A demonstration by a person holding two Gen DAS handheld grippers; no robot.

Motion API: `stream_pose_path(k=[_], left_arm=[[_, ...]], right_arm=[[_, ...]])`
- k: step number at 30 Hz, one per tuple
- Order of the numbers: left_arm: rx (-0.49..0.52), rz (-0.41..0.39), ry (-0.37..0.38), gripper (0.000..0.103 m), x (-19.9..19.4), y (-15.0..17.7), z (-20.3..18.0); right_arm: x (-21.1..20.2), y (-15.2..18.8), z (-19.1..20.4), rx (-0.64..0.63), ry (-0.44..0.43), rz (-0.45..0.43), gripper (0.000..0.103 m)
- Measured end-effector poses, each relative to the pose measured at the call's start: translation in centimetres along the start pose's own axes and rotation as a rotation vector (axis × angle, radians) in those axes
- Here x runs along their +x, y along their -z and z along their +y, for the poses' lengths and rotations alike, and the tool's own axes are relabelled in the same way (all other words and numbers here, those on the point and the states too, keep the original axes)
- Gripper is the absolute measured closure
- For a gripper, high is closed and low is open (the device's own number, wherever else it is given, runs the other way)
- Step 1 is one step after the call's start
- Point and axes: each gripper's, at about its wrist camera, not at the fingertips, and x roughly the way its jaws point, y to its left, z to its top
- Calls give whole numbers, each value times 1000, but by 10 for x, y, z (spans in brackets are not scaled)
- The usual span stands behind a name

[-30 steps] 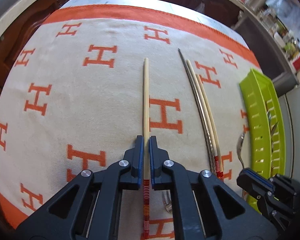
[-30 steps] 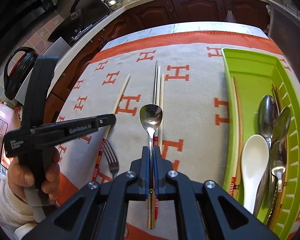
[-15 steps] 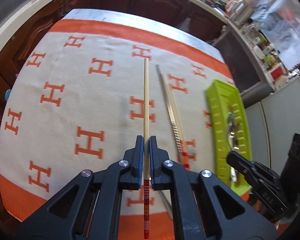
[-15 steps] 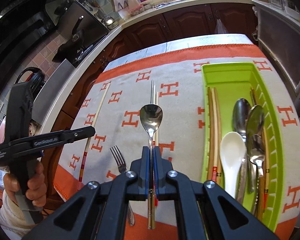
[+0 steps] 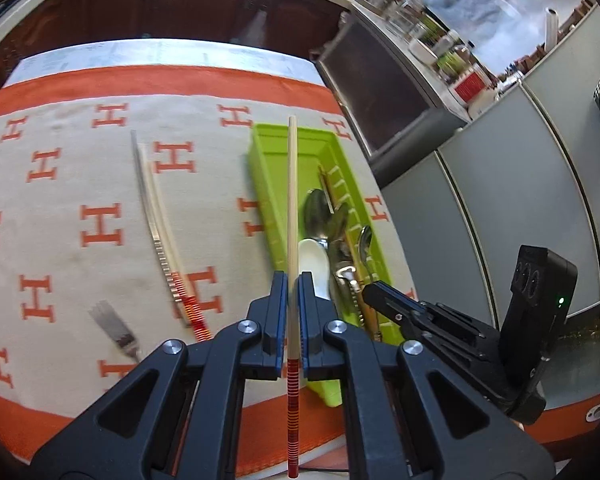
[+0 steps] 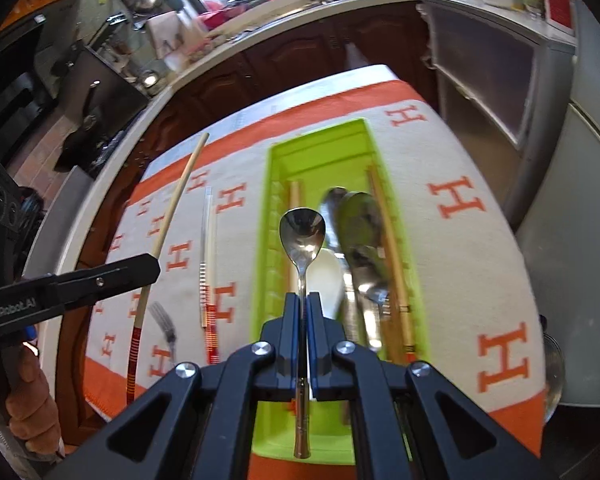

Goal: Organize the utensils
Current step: 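Carry the chopstick and spoon into the green tray and open both grippers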

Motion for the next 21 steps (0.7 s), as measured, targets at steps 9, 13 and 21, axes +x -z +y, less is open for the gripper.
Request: stream_pose_path(k=[9, 13, 21], left_arm=[[-21, 63, 5, 100, 67, -18, -23], [-38, 89, 3, 100, 89, -21, -21], [-30, 97, -23, 99, 99, -18, -23]], right_arm=[[9, -5, -30, 24, 49, 16, 99], [18, -12, -31, 23, 56, 22, 99], [22, -18, -31, 48, 41, 34, 91]])
